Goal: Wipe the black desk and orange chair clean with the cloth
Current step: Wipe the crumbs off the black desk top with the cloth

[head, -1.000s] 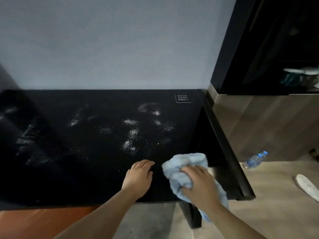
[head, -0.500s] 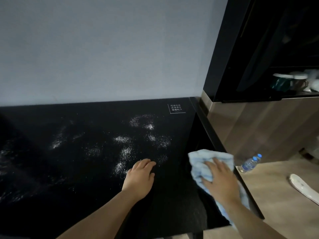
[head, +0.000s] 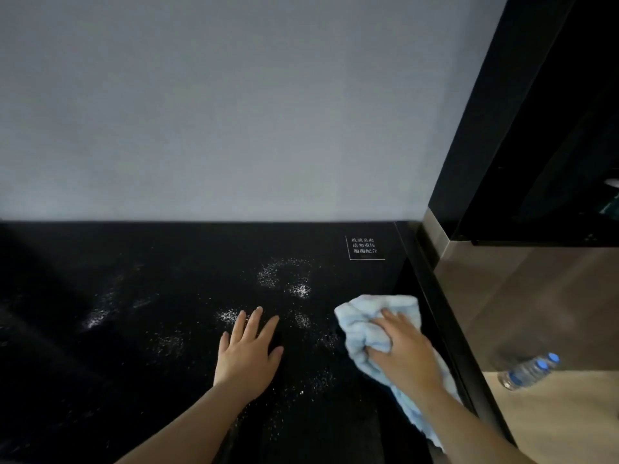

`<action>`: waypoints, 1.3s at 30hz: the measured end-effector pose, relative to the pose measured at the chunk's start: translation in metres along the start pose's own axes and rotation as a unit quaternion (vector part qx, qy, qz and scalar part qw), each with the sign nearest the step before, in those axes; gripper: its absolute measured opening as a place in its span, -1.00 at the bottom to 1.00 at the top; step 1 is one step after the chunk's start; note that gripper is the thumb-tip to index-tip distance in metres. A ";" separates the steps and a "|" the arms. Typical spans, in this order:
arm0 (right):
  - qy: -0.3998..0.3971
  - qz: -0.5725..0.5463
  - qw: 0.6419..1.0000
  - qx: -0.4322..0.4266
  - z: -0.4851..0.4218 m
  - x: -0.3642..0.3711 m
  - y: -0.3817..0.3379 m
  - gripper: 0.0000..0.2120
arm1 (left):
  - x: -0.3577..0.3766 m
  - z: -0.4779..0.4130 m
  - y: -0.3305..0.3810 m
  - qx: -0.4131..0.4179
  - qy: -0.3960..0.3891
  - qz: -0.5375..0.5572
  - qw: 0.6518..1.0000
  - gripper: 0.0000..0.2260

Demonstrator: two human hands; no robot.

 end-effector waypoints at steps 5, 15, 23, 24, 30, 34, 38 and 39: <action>0.114 0.048 0.982 0.141 -0.028 -0.053 0.038 -0.62 | -0.012 -0.019 -0.024 -0.032 -0.004 -0.019 0.999 -0.41; 0.094 0.086 0.987 0.102 -0.084 -0.025 0.021 -0.55 | -0.024 -0.091 -0.053 -0.070 -0.026 -0.013 0.997 -0.16; 0.053 0.098 0.990 -0.087 -0.108 0.010 -0.057 -0.62 | -0.006 -0.136 -0.061 -0.132 -0.171 -0.021 0.976 0.08; 0.083 0.064 0.992 -0.073 -0.119 -0.006 -0.049 -0.72 | -0.004 -0.138 -0.060 -0.135 -0.180 -0.025 0.974 0.11; 0.185 -0.050 0.954 0.231 -0.197 -0.073 0.040 -0.67 | 0.007 -0.136 -0.060 -0.134 -0.240 -0.040 0.961 0.19; 0.059 0.079 0.973 0.208 -0.227 -0.036 -0.005 -0.55 | 0.015 -0.141 -0.063 -0.132 -0.248 -0.027 0.959 0.21; 0.071 0.135 0.984 -0.093 -0.220 0.014 -0.124 -0.72 | 0.019 -0.141 -0.066 -0.133 -0.209 -0.005 0.969 0.22; 0.032 0.131 0.973 -0.188 -0.208 0.036 -0.153 -0.72 | 0.018 -0.140 -0.066 -0.132 -0.196 0.001 0.972 0.22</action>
Point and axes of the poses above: each hand's wrist, its own z-axis away from the middle knuckle, its own x-axis out of the palm, y = z × x, the point moved 10 cm from there along -z, towards the middle knuckle, and after that the axes turned 1 degree about z, right-handed, at the moved point
